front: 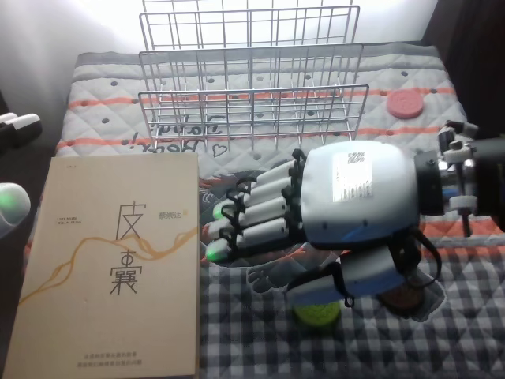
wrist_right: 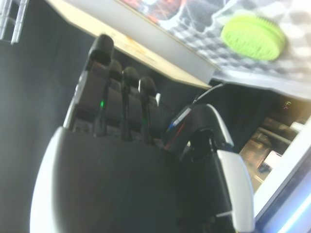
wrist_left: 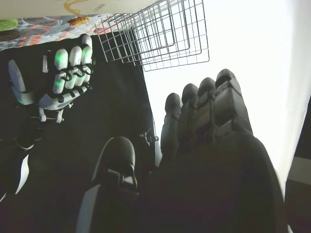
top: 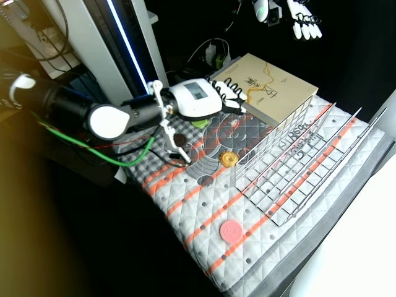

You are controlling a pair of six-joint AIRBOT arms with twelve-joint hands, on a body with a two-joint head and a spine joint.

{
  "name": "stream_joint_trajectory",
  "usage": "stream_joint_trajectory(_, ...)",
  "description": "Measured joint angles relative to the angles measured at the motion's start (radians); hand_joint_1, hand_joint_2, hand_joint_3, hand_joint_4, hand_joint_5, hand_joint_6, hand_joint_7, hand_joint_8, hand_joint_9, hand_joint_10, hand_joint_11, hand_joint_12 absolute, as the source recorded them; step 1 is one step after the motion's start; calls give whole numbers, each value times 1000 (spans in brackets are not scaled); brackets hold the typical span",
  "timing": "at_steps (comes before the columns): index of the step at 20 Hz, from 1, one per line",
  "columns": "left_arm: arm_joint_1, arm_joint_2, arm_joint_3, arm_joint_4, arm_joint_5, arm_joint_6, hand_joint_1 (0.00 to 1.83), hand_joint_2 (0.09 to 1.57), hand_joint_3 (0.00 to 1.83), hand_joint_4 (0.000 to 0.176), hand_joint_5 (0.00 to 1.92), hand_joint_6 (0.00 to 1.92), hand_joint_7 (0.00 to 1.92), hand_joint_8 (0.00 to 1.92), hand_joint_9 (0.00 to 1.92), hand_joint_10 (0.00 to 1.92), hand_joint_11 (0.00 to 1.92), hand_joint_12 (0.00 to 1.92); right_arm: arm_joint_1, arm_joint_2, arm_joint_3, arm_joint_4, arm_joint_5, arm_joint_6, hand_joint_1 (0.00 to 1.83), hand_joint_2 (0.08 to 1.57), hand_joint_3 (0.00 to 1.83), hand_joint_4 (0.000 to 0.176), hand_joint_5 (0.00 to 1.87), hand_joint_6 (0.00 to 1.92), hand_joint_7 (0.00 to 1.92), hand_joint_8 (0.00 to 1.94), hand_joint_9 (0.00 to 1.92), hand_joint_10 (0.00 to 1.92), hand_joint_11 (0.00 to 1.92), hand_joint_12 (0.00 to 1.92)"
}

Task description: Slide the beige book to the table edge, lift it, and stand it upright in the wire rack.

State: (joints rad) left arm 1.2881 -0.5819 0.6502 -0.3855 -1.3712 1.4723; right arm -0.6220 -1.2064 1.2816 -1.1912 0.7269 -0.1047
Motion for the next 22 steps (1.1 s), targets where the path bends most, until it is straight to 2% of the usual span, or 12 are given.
stream_joint_trajectory(3,0,0,2,3,3,-10,0,1404,6,0,277,8,160,3,47,7,0,0,34,-24,20,-80,-11,48,0,1492,0,0,271,4,263,1,231,2,150,938)
stream_joint_trajectory(7,0,-2,12,1,11,-30,0,1410,5,0,284,6,150,5,52,6,0,0,42,-71,40,-161,-14,70,0,1449,0,0,271,0,268,1,244,2,217,871)
stream_joint_trajectory(11,0,-2,13,11,11,-37,0,1411,5,14,260,0,139,0,46,2,0,0,52,-82,45,-171,-30,72,0,1440,0,0,270,0,259,0,237,1,154,918)
stream_joint_trajectory(12,0,-2,13,7,13,-39,0,1414,5,20,268,6,154,7,75,13,0,0,52,-82,48,-174,-34,77,0,1423,0,0,268,0,263,0,234,0,157,853)
stream_joint_trajectory(13,0,-2,13,7,13,-41,0,1413,5,29,257,1,153,6,74,12,0,0,52,-82,52,-174,-35,78,0,1426,0,0,251,0,242,1,202,0,102,879)
stream_joint_trajectory(15,0,-13,13,7,13,-42,0,1415,4,117,194,0,154,4,120,24,52,26,52,-93,67,-159,-40,79,0,1441,1,0,249,4,235,1,190,3,43,907)
stream_joint_trajectory(16,0,-13,13,11,20,-42,0,1419,5,133,177,0,144,0,130,24,49,27,56,-106,75,-156,-47,79,0,1443,2,0,260,7,248,6,207,9,90,926)
stream_joint_trajectory(18,0,-13,13,10,20,-46,0,1423,6,144,155,0,142,0,151,25,53,35,58,-130,84,-142,-50,79,0,1449,0,0,248,0,229,0,185,0,75,866)
stream_joint_trajectory(22,0,-14,16,7,20,-49,0,1439,11,137,170,6,135,0,151,19,57,44,63,-157,99,-122,-43,79,0,1430,0,0,238,0,217,0,185,0,72,810)
